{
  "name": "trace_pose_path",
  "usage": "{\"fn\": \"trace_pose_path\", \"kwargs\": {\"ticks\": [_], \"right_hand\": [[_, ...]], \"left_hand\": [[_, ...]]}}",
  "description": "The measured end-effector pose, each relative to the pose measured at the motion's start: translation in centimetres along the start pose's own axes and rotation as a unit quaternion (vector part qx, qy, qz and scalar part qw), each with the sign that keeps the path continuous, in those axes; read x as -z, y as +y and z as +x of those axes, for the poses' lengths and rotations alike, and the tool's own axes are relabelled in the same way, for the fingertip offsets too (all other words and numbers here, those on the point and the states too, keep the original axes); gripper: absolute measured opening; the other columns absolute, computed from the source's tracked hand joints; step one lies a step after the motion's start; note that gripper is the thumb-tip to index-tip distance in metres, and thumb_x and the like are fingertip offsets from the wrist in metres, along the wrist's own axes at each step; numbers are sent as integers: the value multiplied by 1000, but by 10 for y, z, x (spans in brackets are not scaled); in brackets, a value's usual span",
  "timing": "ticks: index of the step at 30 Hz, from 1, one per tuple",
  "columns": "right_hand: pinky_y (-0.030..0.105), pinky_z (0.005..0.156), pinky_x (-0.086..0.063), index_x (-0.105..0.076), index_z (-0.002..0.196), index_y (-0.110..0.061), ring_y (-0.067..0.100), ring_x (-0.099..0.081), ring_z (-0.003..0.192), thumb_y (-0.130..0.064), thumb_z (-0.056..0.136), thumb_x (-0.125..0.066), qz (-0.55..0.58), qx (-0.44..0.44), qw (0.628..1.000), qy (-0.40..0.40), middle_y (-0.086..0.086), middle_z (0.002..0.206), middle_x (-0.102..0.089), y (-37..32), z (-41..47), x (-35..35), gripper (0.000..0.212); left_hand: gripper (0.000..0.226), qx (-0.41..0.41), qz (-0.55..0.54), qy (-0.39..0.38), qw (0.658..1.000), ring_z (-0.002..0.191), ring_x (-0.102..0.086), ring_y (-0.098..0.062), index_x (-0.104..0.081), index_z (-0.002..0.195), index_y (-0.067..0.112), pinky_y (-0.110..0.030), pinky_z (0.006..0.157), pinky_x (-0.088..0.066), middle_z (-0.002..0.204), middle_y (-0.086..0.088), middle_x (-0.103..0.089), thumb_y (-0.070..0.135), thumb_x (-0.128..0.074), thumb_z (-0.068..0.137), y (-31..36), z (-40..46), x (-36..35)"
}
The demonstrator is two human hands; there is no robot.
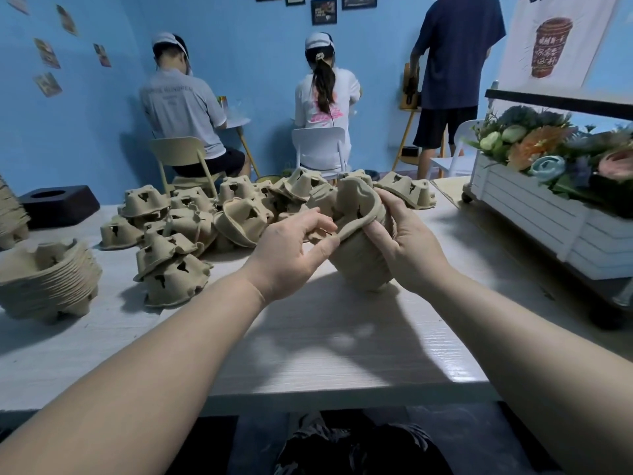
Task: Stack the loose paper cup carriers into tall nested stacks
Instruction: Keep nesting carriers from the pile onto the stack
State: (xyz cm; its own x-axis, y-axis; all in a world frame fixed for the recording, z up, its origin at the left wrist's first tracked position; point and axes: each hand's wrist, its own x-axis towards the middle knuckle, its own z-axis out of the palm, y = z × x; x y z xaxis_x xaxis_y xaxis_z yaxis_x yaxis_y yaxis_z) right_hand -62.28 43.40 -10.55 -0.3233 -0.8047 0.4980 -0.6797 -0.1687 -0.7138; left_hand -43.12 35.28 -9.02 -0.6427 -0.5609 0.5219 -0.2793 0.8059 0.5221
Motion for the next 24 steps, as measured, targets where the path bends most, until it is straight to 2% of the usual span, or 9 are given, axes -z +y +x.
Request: {"fn": "trace_pose_path", "kwargs": {"ticks": [3, 6, 10, 13, 16, 18, 20, 22, 24], "right_hand": [[35, 105, -37, -38, 140, -38, 12, -48, 123, -60, 82, -42, 22, -32, 999, 5, -1, 132, -54, 2, 1, 4, 62], [31, 101, -37, -41, 139, -35, 10, -48, 121, -59, 86, -34, 52, -50, 997, 9, -6, 133, -54, -1, 2, 11, 59], [20, 84, -29, -45, 134, -31, 5, -45, 107, -54, 97, -34, 65, -80, 994, 27, -13, 115, -51, -2, 9, 18, 45], [24, 77, -30, -47, 130, -31, 12, -47, 99, -44, 99, -40, 60, -126, 990, 26, -9, 109, -54, 3, 19, 21, 35], [28, 78, -34, -50, 124, -32, 13, -51, 102, -43, 97, -45, 104, -147, 983, 32, -8, 109, -58, 10, 33, 18, 30], [30, 82, -38, -50, 123, -31, 13, -52, 106, -48, 89, -48, 130, -164, 977, 35, -9, 110, -58, 12, 44, 13, 38], [38, 88, -46, -54, 115, -28, 16, -54, 104, -55, 75, -48, 155, -203, 967, 26, -9, 104, -58, 17, 57, 6, 49], [48, 90, -50, -60, 98, -24, 16, -56, 96, -53, 69, -48, 165, -231, 959, 11, -9, 94, -58, 22, 67, 0, 42], [49, 88, -49, -61, 87, -21, 15, -56, 89, -50, 68, -50, 179, -242, 954, 0, -9, 86, -59, 26, 77, -3, 36]], "left_hand": [[35, -9, 16, 5, 1000, 134, -44, -19, -72, 112, 15, -26, 113, -29, 126, -7, -62, 35, -52, 92, 0, 4, -7], [39, 21, 19, 3, 1000, 136, -41, -17, -70, 119, 20, -24, 112, -28, 142, -8, -49, 37, -51, 90, 4, 5, -15], [53, 79, 3, 0, 997, 137, -38, -13, -49, 142, 25, -10, 104, -23, 149, -7, -41, 44, -54, 92, 4, 12, -24], [67, 152, -36, -33, 987, 133, -42, -11, -26, 153, 23, -15, 98, -27, 142, 0, -46, 41, -57, 96, 1, 21, -31], [65, 172, -85, -53, 980, 127, -50, -8, -36, 146, 26, -22, 102, -35, 129, 11, -54, 52, -60, 90, -6, 32, -39], [71, 175, -106, -57, 977, 122, -56, -10, -42, 139, 30, -30, 105, -40, 128, 11, -59, 61, -61, 79, -13, 42, -43], [76, 180, -120, -66, 974, 121, -58, -9, -40, 141, 29, -31, 105, -42, 128, 12, -60, 57, -69, 77, -23, 56, -44], [88, 197, -127, -73, 969, 120, -57, -5, -35, 144, 33, -35, 104, -45, 128, 15, -60, 61, -72, 69, -33, 67, -40], [97, 219, -133, -76, 964, 121, -56, -5, -28, 147, 39, -40, 102, -48, 129, 18, -58, 67, -69, 63, -39, 76, -35]]}}
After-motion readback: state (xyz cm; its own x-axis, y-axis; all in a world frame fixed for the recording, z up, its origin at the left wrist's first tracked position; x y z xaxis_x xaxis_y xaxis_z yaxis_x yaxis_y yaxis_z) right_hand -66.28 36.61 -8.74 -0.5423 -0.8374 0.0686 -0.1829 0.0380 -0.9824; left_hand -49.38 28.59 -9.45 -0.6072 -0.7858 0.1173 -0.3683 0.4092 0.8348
